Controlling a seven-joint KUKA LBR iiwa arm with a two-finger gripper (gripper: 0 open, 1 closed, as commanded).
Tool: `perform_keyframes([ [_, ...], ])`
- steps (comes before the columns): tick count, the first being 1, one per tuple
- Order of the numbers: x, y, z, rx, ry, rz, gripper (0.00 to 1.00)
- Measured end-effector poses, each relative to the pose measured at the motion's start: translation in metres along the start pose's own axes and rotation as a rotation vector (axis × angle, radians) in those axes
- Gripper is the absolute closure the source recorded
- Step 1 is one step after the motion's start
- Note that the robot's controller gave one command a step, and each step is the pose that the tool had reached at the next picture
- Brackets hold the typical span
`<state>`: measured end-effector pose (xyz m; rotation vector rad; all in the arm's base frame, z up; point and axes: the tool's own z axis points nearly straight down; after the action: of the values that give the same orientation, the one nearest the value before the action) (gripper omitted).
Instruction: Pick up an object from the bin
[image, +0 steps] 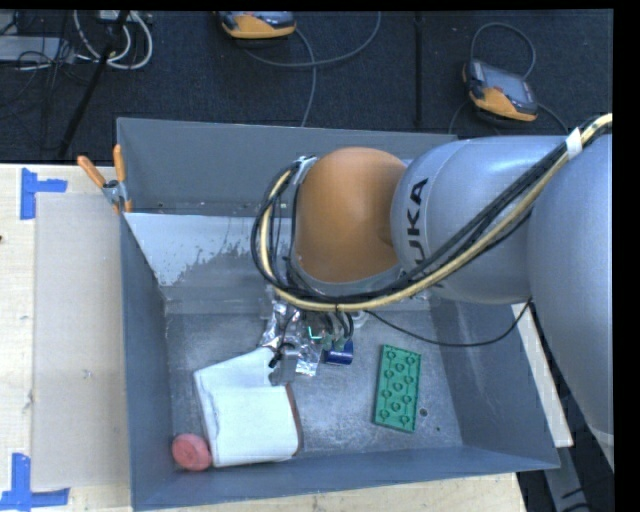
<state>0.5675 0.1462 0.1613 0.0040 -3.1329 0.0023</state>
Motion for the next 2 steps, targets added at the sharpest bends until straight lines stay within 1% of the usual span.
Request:
perform_keyframes([
  [1,-0.017,-0.053,0.057,0.001,-0.003,0.116,0.0],
  [2,-0.04,-0.096,0.058,-0.001,-0.01,0.254,0.0],
])
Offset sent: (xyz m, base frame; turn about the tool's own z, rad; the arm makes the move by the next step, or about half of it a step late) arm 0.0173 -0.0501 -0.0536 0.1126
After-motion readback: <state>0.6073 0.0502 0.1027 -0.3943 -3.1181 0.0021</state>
